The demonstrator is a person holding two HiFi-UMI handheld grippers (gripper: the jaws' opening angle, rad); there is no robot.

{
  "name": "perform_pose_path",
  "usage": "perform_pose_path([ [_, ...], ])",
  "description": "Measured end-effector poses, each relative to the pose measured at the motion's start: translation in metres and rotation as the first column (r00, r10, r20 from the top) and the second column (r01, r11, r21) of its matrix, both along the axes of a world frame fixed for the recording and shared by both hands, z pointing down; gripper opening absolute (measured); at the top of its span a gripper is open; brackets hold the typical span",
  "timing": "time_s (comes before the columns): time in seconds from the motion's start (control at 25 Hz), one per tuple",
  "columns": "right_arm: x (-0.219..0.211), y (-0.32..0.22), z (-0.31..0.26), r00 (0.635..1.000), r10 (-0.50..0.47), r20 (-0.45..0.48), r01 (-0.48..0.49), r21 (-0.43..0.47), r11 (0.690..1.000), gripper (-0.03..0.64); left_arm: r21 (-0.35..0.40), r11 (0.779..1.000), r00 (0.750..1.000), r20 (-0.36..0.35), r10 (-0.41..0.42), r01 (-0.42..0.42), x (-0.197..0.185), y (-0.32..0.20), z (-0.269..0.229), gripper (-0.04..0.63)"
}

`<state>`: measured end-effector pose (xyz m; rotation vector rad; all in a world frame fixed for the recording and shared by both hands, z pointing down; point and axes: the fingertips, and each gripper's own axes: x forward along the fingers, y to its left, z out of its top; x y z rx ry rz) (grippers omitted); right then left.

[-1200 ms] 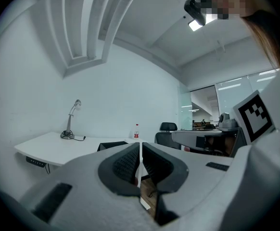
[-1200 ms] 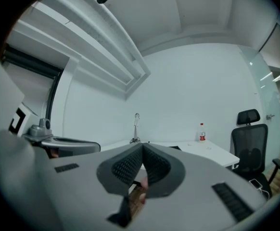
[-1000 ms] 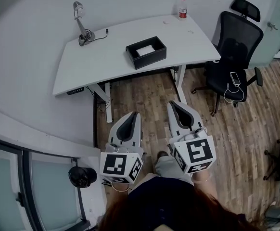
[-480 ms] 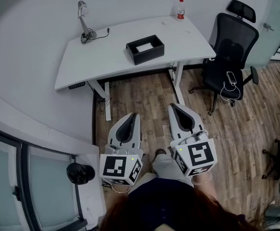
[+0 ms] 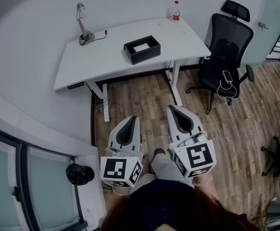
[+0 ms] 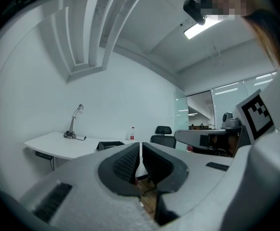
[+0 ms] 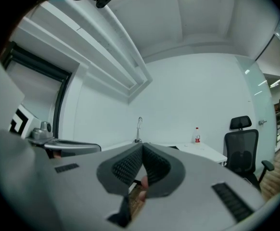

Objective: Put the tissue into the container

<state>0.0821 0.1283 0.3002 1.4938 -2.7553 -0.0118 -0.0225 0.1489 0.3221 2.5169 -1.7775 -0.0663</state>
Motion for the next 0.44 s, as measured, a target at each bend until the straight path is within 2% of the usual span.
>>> perform_pose_path([
  [0.44, -0.003, 0.017, 0.001, 0.999, -0.007, -0.043, 0.008, 0.015, 1.000, 0.020, -0.011, 1.000, 1.000, -0.017, -0.010, 0.010, -0.002, 0.018, 0.007, 0.038],
])
